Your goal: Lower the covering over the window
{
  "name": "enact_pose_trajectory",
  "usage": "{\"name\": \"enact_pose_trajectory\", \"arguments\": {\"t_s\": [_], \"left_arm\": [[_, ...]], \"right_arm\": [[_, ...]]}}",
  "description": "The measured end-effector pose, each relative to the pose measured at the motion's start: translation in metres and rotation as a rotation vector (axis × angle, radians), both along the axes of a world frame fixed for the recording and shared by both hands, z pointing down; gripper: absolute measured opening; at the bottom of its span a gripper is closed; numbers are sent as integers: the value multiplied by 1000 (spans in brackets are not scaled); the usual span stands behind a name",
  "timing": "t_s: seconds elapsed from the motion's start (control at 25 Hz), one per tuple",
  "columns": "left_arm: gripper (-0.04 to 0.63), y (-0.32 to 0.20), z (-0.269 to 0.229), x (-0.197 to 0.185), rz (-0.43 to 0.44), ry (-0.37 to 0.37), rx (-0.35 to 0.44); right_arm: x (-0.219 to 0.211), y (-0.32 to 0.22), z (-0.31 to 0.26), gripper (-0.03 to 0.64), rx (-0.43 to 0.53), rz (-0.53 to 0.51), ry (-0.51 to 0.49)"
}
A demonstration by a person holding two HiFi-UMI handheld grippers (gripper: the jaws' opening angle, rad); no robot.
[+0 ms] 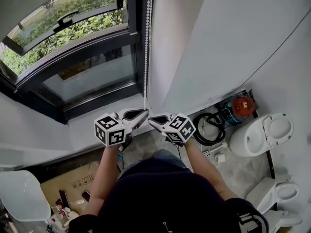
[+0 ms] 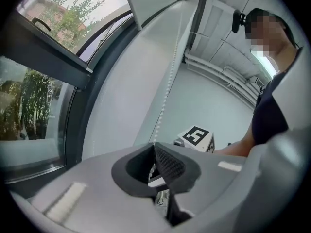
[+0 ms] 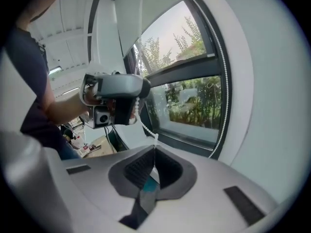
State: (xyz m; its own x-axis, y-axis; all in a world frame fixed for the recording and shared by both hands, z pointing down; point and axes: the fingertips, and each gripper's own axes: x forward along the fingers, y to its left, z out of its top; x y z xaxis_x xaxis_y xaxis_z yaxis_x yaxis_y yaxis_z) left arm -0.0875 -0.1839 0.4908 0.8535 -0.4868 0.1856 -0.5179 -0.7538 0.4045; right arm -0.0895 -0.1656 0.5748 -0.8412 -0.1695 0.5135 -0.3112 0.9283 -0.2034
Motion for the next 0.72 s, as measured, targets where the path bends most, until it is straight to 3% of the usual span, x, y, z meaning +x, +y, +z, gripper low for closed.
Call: {"name": "enact_pose_trajectory", "arguments": {"t_s": [0.16, 0.44, 0.72], "left_arm": [[14, 4, 37, -1, 15, -91, -64], [14, 19, 89, 5, 35, -88, -199], [14, 14, 93, 17, 65, -76, -205]], "right_arm": [[5, -1, -7, 14, 8, 6, -10], [16, 2, -5, 14, 2, 25, -1], [28, -4, -8, 14, 0, 77, -8]]}}
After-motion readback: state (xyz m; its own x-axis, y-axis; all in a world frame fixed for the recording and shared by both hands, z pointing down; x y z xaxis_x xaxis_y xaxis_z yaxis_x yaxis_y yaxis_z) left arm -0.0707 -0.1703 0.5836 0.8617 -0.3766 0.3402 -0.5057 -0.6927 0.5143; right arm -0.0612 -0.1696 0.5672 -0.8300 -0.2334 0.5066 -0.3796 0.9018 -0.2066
